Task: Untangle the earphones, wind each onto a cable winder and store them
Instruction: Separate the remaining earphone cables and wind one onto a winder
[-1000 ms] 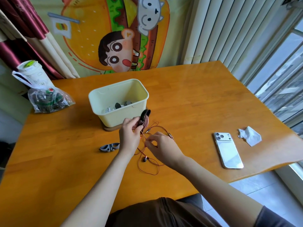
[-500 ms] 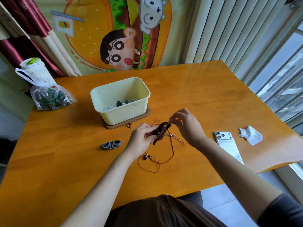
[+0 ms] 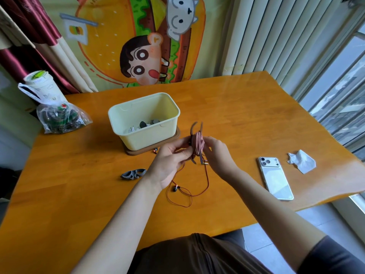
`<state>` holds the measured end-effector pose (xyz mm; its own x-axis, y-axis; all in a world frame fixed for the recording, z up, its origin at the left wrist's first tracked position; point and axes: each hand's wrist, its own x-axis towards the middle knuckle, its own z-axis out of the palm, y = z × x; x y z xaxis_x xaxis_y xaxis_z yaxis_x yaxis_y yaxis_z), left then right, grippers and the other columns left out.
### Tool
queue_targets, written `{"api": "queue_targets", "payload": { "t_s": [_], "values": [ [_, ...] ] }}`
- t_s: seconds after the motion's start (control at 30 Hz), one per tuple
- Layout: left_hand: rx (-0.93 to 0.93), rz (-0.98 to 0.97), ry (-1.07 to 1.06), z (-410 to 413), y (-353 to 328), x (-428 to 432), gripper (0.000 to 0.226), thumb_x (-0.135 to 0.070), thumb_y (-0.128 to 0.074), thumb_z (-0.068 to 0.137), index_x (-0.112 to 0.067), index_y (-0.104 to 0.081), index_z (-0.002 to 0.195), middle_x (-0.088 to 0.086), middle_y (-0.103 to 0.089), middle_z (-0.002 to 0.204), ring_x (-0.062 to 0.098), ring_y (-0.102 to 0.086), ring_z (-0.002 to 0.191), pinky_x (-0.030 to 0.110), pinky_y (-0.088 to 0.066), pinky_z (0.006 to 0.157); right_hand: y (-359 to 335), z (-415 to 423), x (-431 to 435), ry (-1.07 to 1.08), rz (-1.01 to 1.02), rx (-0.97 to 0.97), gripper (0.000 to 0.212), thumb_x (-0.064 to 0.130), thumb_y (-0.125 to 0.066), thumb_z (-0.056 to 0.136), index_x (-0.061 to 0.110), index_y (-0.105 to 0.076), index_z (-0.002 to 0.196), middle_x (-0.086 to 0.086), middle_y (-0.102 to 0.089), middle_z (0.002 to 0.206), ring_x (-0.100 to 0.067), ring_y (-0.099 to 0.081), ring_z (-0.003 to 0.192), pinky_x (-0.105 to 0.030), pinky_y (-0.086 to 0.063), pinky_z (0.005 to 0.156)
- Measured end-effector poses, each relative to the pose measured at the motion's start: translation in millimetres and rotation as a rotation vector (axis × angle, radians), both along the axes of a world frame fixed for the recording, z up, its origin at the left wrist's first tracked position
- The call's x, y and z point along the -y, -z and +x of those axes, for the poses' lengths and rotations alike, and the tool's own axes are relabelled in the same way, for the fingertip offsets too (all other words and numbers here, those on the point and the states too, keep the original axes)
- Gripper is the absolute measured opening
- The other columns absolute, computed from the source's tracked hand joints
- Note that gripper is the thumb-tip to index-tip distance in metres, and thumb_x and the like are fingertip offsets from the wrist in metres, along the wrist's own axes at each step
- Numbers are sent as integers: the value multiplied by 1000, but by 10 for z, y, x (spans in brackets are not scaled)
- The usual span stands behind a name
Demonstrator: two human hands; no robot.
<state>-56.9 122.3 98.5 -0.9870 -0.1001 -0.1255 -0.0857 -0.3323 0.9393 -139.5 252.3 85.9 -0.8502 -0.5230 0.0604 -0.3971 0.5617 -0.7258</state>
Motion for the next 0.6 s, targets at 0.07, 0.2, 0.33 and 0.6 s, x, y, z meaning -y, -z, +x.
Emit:
{"api": "queue_targets", "payload": {
  "t_s": [0.07, 0.2, 0.33, 0.6],
  "values": [
    [6, 66, -74, -27, -2, 0, 33, -11, -58, 84, -9, -65, 116, 10, -67, 118, 22, -59, 114, 34, -43, 100, 4, 80, 55, 11, -11, 27, 31, 28, -40, 101, 9, -58, 85, 2, -55, 70, -16, -48, 62, -20, -36, 54],
    [19, 119, -151, -24, 44, 21, 27, 0, -48, 94, -12, -67, 109, 3, -72, 107, 16, -64, 107, 26, -52, 91, 59, 143, 60, -27, 51, 69, 32, 28, -37, 101, 13, -56, 81, 1, -56, 67, -13, -45, 56, -31, -35, 54],
    [87, 310, -366, -66, 45, 158, 25, 4, -46, 94, -6, -64, 109, 7, -70, 106, 17, -65, 100, 26, -55, 84, 104, 233, 24, -100, 82, 128, 28, 27, -43, 100, 19, -60, 79, 10, -55, 65, -9, -54, 59, -26, -44, 59],
    [197, -82, -601, -139, 288, 157, 29, -1, -57, 92, -10, -66, 118, 1, -69, 110, 19, -64, 107, 33, -52, 91, 109, 431, 108, -219, 98, 64, 24, 20, -44, 99, 11, -66, 93, -2, -64, 81, -12, -53, 60, -21, -39, 53]
  ]
}}
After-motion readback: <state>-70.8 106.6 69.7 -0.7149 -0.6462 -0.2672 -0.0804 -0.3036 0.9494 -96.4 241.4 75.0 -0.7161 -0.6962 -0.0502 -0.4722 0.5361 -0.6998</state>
